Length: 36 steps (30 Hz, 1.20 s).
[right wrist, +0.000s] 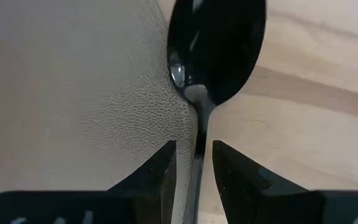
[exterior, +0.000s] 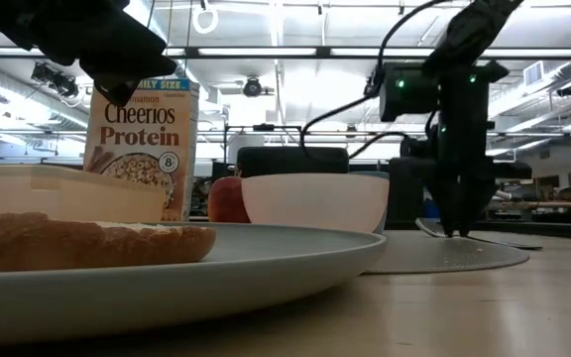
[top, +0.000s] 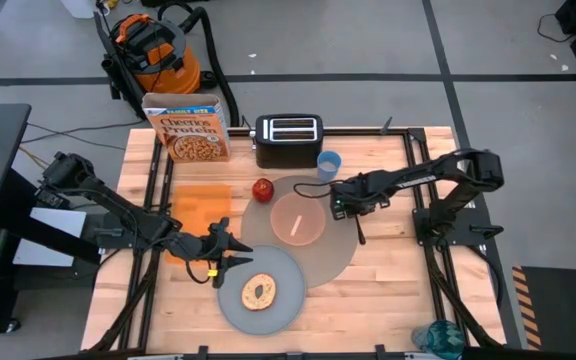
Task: Arrange a breakfast setting
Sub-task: Put the black spoon on the gray table mat to the right side of the orange bowl
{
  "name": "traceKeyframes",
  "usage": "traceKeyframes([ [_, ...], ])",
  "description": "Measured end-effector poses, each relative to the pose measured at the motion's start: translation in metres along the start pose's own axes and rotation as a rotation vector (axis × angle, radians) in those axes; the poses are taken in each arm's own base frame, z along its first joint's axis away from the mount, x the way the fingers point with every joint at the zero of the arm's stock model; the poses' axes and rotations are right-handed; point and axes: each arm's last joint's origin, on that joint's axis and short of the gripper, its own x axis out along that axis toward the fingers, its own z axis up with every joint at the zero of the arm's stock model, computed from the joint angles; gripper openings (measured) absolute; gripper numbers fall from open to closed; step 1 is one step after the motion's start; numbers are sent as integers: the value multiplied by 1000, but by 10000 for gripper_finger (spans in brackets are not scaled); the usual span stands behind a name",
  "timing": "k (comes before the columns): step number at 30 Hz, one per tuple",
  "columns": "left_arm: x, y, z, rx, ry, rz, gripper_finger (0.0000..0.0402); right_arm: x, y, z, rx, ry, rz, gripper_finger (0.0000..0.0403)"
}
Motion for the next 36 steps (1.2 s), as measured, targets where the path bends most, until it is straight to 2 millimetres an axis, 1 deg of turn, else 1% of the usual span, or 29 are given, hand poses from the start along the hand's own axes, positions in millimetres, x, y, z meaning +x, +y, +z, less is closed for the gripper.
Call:
traceKeyframes([
  [5,0,0,0,1,0,0,128,6,1,4,26,31,-9,86],
  [13,0,0,0,4,0,0,128,3,-2,4,57,24,-6,20],
  [17,0,0,0,4,0,0,128,-2,-3,5,84,13,11,17],
  [21,0,0,0,3,-2,-1,128,-9,-1,2,142,3,50,32],
  [24,0,0,0,12,0,0,128,-11,5,-4,177,-3,93,30],
  [27,-1,0,1,26,1,1,128,-8,15,-12,192,-11,145,22],
  [29,-3,0,7,31,-6,0,128,-5,21,-15,198,-30,170,20],
  [32,-10,-2,25,78,-28,-2,128,3,26,-17,199,-30,171,26],
  [36,-23,-4,46,141,-29,0,128,7,29,-17,195,-32,165,41],
])
